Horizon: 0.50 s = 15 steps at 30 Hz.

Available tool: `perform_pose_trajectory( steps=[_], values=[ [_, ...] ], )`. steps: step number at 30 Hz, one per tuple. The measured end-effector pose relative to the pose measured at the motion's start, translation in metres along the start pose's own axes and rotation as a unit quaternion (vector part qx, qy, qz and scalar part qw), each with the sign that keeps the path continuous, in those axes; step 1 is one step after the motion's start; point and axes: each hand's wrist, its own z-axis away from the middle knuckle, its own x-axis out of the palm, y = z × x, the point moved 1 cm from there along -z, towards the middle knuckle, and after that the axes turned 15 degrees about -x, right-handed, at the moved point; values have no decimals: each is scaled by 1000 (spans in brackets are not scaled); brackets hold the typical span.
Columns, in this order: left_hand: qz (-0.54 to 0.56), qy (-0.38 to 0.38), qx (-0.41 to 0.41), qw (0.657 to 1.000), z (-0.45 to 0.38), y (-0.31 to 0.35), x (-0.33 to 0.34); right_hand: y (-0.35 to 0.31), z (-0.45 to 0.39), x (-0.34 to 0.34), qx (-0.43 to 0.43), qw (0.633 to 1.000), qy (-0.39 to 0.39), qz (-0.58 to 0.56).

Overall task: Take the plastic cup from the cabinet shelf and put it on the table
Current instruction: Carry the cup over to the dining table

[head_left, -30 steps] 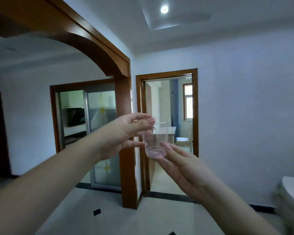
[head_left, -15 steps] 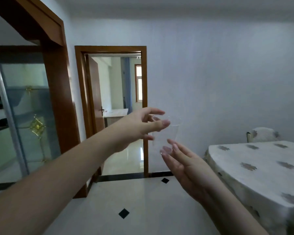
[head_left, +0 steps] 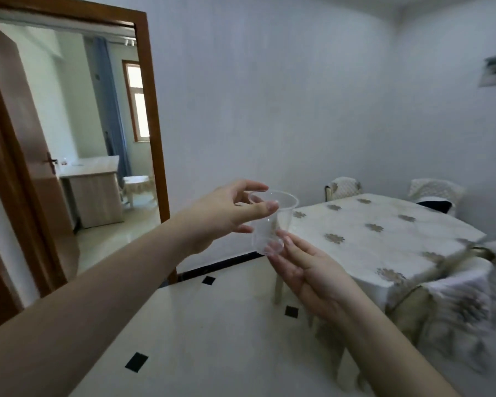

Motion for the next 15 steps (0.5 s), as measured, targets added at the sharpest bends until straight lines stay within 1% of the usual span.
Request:
perform_pose_trajectory(
  steps=[3, 7, 12, 15],
  values=[
    [39, -40, 6, 998, -39, -5, 19, -8, -10, -20, -19, 999, 38, 3],
    [56, -91, 17, 994, -88, -2, 50, -26, -26, -55, -41, 997, 68, 9],
    [70, -125, 33, 989, -148, 5, 100, -52, -59, -111, -57, 990, 122, 25],
    [66, -147, 41, 986, -189, 15, 132, -69, -84, -152, -63, 988, 138, 19]
  ],
)
